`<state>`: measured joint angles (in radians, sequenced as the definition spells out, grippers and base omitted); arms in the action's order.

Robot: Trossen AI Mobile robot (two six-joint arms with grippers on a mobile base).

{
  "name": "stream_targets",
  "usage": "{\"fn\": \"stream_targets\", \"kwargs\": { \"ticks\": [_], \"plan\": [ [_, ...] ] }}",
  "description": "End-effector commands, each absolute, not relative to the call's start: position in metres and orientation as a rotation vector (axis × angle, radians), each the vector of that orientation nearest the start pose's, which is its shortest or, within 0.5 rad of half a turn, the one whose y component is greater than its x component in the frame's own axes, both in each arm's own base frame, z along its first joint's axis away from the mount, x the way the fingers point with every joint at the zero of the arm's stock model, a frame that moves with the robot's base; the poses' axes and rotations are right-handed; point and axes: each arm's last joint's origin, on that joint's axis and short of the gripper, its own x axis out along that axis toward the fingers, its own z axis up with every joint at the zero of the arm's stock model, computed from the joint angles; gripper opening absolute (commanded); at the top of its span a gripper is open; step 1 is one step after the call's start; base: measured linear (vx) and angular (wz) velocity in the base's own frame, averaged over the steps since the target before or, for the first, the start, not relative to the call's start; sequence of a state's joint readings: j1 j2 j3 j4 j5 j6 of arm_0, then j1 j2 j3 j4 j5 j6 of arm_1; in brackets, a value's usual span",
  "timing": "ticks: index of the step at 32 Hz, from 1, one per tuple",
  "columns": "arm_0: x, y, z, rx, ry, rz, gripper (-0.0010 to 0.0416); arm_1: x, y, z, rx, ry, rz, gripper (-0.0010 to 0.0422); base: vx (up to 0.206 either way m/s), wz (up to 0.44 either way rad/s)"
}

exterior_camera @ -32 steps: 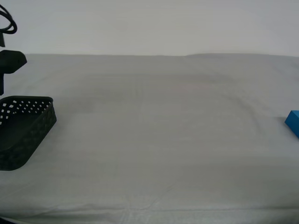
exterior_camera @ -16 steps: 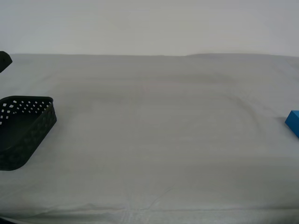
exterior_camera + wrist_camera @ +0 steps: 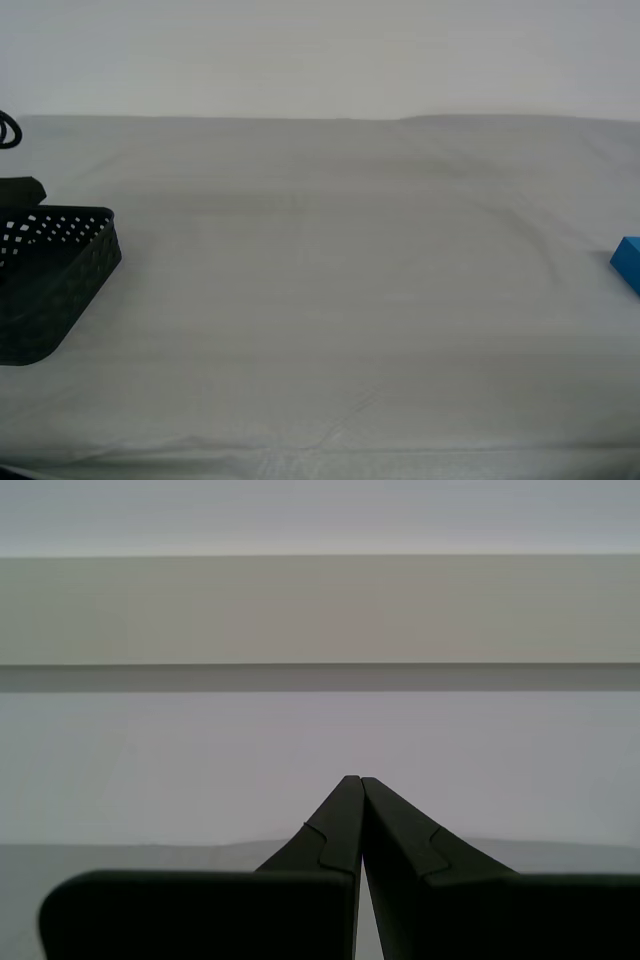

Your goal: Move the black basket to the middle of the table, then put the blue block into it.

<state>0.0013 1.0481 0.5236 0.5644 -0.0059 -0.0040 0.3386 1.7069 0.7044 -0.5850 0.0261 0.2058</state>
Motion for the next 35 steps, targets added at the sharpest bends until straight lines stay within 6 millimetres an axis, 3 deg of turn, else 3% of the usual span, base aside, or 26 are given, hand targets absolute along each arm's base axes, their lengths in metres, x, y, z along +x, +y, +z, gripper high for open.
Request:
{"fn": "stream_targets", "kwargs": {
  "ticks": [1, 5, 8, 9, 11, 24, 32, 35],
  "plan": [
    [0.227, 0.0, 0.266, -0.005, -0.045, 0.006, 0.0001, 0.224, 0.079, 0.08, -0.116, 1.626, 0.083, 0.0197, 0.0, 0.0],
    [0.227, 0.0, 0.266, -0.005, -0.045, 0.006, 0.0001, 0.224, 0.079, 0.064, -0.134, 1.674, 0.075, 0.0192, 0.0, 0.0],
    [0.227, 0.0, 0.266, -0.005, -0.044, 0.006, 0.0, 0.223, 0.078, 0.061, -0.136, 1.689, 0.068, 0.0149, 0.0, 0.0],
    [0.227, 0.0, 0.266, -0.005, -0.045, 0.006, 0.0001, 0.224, 0.079, 0.061, -0.137, 1.68, 0.073, 0.0084, 0.0, 0.0],
    [0.227, 0.0, 0.266, -0.005, -0.044, 0.006, 0.0, 0.225, 0.078, 0.061, -0.142, 1.673, 0.069, -0.0001, 0.0, 0.0],
    [0.227, 0.0, 0.266, -0.005, -0.044, 0.006, 0.0, 0.225, 0.076, 0.063, -0.214, 1.665, 0.106, -0.0002, 0.0, 0.0],
    [0.227, 0.0, 0.266, -0.004, -0.044, 0.006, 0.0, 0.228, 0.07, 0.117, -0.312, 1.466, 0.074, -0.0002, 0.0, 0.0],
    [0.227, 0.0, 0.266, -0.004, -0.044, 0.006, 0.0, 0.229, 0.069, 0.127, -0.324, 1.439, 0.065, -0.0002, 0.0, 0.0]
  ]
}}
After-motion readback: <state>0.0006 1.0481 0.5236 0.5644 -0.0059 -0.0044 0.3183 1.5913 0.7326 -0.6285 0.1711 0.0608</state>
